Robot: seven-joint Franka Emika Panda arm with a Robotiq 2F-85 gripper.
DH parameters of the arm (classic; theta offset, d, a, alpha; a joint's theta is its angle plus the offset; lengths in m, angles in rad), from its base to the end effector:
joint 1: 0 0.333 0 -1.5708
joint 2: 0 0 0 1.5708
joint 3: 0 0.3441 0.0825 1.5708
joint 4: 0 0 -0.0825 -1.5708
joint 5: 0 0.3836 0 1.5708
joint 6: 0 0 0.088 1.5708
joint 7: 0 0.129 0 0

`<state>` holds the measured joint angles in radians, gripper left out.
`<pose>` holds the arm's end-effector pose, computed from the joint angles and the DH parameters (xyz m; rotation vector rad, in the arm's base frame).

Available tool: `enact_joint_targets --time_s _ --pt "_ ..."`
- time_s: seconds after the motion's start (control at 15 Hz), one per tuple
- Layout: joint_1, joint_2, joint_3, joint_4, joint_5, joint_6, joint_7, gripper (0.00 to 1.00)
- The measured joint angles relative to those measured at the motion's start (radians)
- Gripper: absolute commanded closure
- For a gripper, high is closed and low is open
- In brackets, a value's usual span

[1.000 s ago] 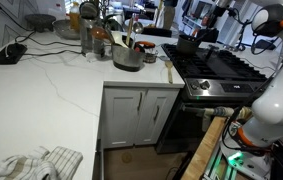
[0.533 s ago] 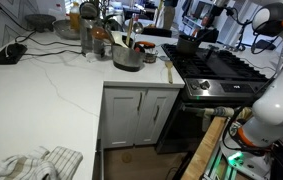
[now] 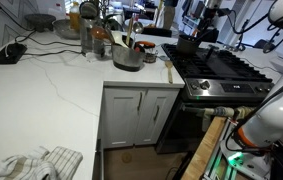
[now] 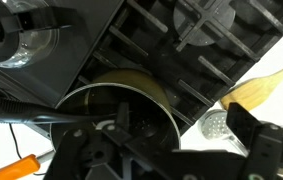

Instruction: Put the black spatula inside the pot

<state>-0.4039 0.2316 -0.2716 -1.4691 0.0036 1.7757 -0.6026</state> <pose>0.5159 -0.3889 0.5639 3.0436 -0.0974 0.0495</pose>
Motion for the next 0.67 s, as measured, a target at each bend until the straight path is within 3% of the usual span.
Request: enact_joint_targets --time_s 0.4,0.67 --pt "0.123 -0.224 0.026 -0.277 -0.227 0.226 0.4 0.0" --pt "0.16 -0.385 0.078 -0.471 -0.406 0.249 0.668 0.0"
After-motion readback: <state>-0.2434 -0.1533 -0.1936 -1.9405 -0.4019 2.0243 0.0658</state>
